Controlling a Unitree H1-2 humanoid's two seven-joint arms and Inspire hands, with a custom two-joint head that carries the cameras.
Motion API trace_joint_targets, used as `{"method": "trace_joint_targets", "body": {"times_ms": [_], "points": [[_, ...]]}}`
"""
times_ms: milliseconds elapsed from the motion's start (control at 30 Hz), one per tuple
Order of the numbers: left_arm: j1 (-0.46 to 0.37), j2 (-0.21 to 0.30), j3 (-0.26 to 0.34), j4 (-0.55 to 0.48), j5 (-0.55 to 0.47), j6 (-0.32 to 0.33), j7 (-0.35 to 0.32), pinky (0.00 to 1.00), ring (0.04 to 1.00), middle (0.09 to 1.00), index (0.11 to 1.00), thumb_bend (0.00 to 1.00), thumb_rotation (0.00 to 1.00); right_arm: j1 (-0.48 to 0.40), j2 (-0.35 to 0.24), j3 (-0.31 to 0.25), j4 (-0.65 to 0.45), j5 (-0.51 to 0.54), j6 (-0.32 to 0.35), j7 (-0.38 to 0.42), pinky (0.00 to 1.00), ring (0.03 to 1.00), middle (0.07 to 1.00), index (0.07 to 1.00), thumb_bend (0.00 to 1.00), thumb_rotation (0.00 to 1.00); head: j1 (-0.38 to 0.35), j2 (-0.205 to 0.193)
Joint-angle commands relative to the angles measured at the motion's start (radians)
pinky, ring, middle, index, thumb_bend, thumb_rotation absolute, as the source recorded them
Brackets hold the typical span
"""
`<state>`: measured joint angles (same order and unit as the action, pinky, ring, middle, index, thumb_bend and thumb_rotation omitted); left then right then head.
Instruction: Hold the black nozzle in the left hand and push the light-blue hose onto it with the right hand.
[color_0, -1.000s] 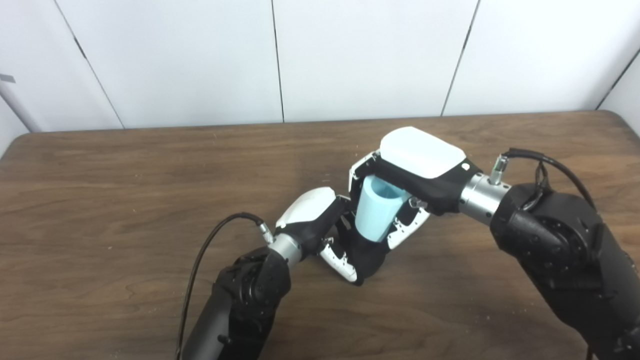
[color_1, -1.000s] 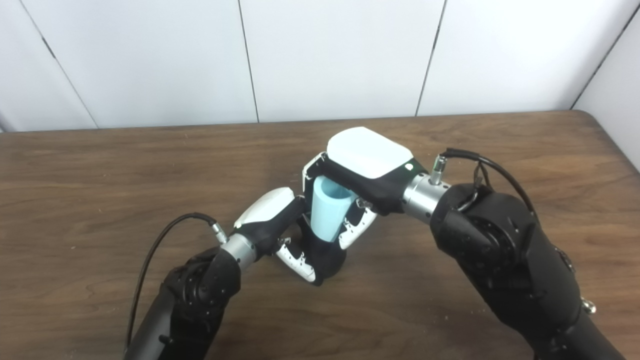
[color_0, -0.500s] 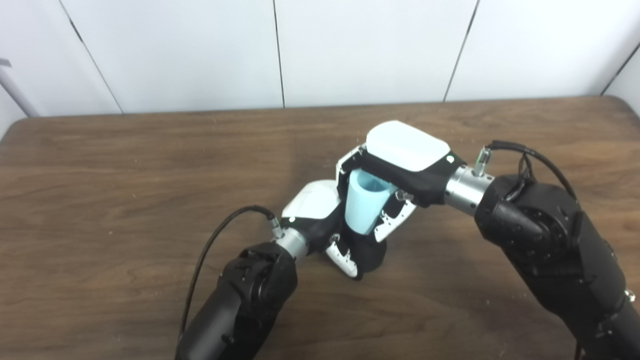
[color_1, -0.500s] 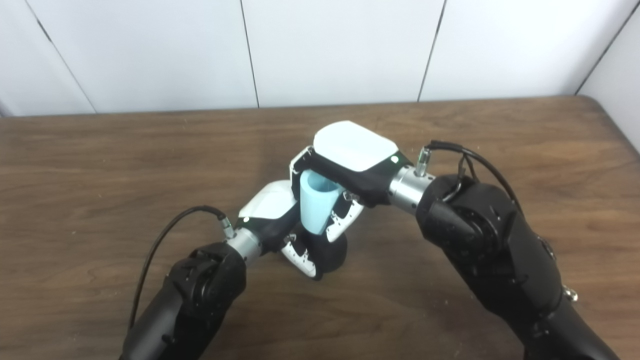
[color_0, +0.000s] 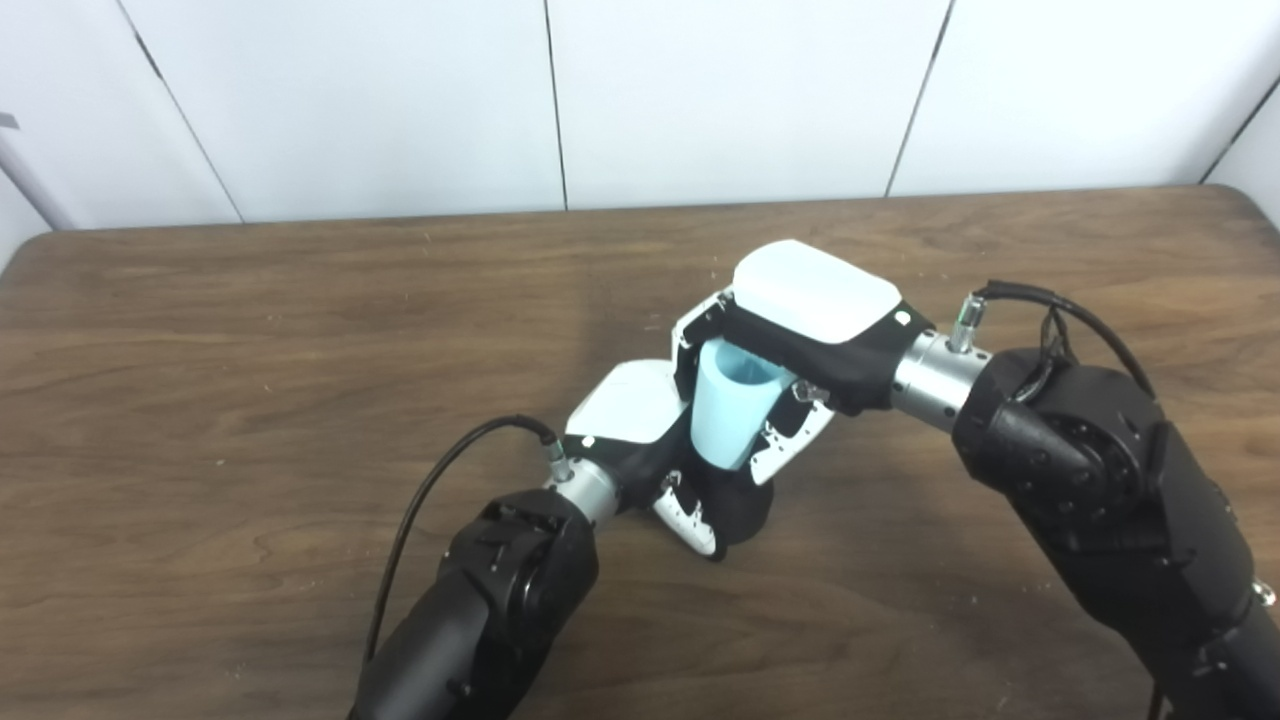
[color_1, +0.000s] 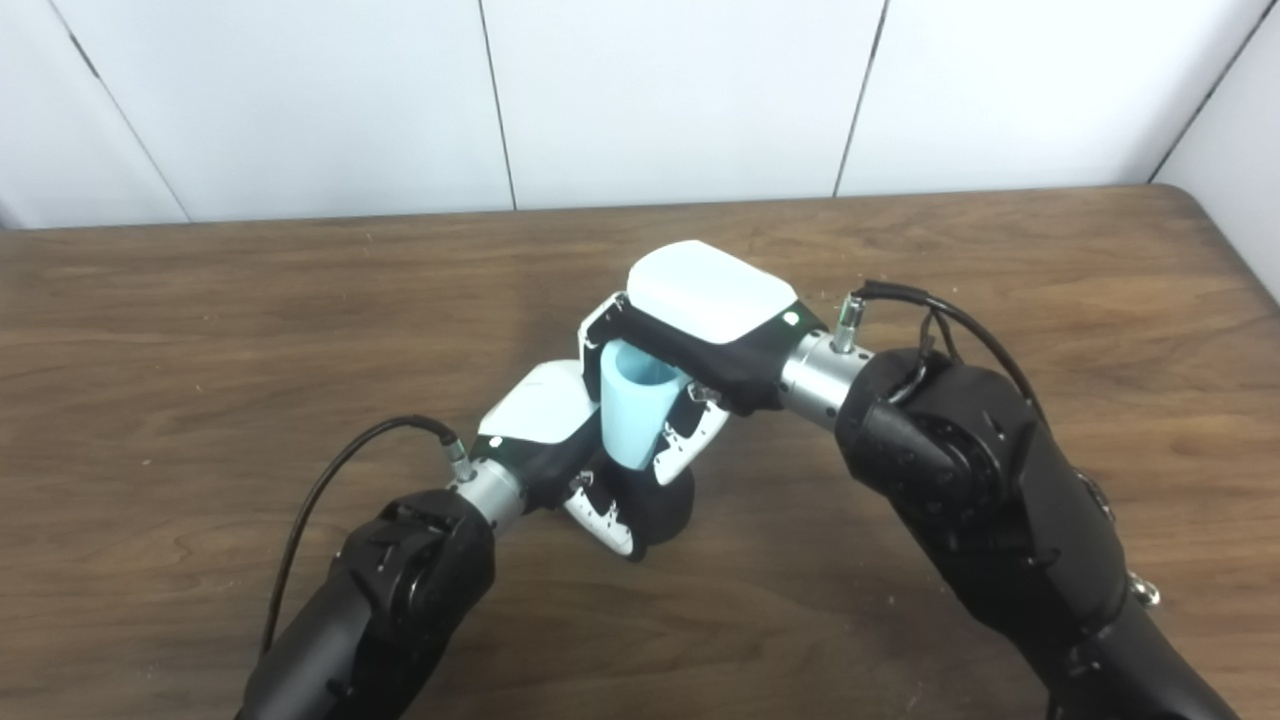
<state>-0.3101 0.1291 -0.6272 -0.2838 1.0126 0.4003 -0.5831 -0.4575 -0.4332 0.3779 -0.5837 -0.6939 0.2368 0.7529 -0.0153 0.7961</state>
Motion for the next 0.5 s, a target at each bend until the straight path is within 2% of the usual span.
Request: {"method": "trace_joint_targets", "body": {"times_ms": [0, 300, 433, 467], "points": [[0.051, 0.006, -0.030, 0.060, -0.033, -0.006, -0.060, 0.86, 0.715, 0.548, 0.447, 0.51, 0.00, 0.008, -0.016, 0.019, 0.011, -0.001, -0.001, 0.046, 0.34, 0.451, 0.485, 0.468, 0.50, 0.00, -0.002, 0.001], [0.051, -0.006, -0.013, 0.066, -0.050, 0.008, -0.073, 0.86, 0.734, 0.496, 0.483, 0.52, 0.00, 0.024, -0.017, 0.048, 0.009, -0.021, 0.002, 0.065, 0.34, 0.442, 0.480, 0.476, 0.50, 0.00, 0.002, -0.001], [0.049, -0.005, -0.013, 0.066, -0.051, 0.008, -0.072, 0.93, 0.760, 0.496, 0.483, 0.52, 0.00, 0.028, -0.019, 0.059, 0.003, -0.039, 0.006, 0.075, 0.34, 0.434, 0.491, 0.489, 0.50, 0.00, 0.002, -0.001], [0.049, -0.005, -0.013, 0.066, -0.052, 0.008, -0.071, 0.97, 0.763, 0.522, 0.465, 0.52, 0.00, 0.028, -0.021, 0.061, 0.002, -0.046, 0.005, 0.077, 0.35, 0.444, 0.509, 0.492, 0.50, 0.00, 0.002, -0.001]]}}
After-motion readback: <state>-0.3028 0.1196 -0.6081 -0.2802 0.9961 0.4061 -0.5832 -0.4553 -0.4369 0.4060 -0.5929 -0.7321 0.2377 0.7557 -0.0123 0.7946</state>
